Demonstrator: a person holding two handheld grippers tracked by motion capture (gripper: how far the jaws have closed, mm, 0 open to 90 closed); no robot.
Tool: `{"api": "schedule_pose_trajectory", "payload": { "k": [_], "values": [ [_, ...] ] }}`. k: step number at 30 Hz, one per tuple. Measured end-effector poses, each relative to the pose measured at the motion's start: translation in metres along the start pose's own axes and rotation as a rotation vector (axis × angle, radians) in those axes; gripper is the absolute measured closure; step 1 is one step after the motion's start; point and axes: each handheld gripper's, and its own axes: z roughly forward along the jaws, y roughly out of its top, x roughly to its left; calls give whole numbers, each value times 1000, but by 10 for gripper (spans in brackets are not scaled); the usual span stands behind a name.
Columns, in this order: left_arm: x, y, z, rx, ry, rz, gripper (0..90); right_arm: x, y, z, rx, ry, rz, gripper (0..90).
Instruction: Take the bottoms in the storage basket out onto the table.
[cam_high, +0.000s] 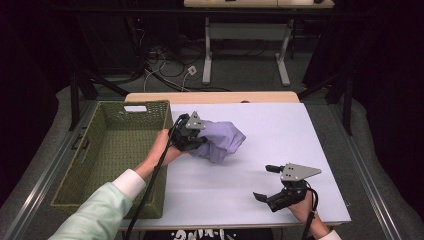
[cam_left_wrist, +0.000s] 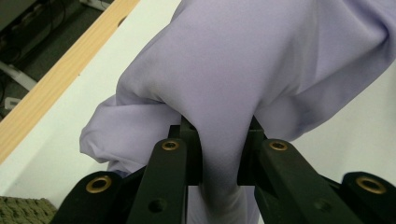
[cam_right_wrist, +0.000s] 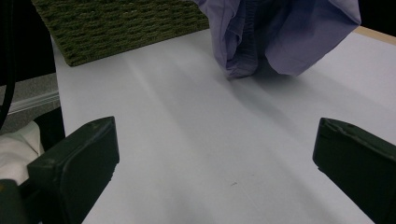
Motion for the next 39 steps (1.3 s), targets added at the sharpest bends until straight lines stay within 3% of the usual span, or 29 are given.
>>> {"api": "schedule_pose_trajectory", "payload": {
  "k": [15, 39],
  "values": [
    [-1, -3, 18, 87, -17, -14, 772, 0, 0, 1, 2, 5, 3, 1],
    [-3, -5, 34, 157, -32, -30, 754, 0, -1, 2, 3, 5, -1, 2]
  ]
}}
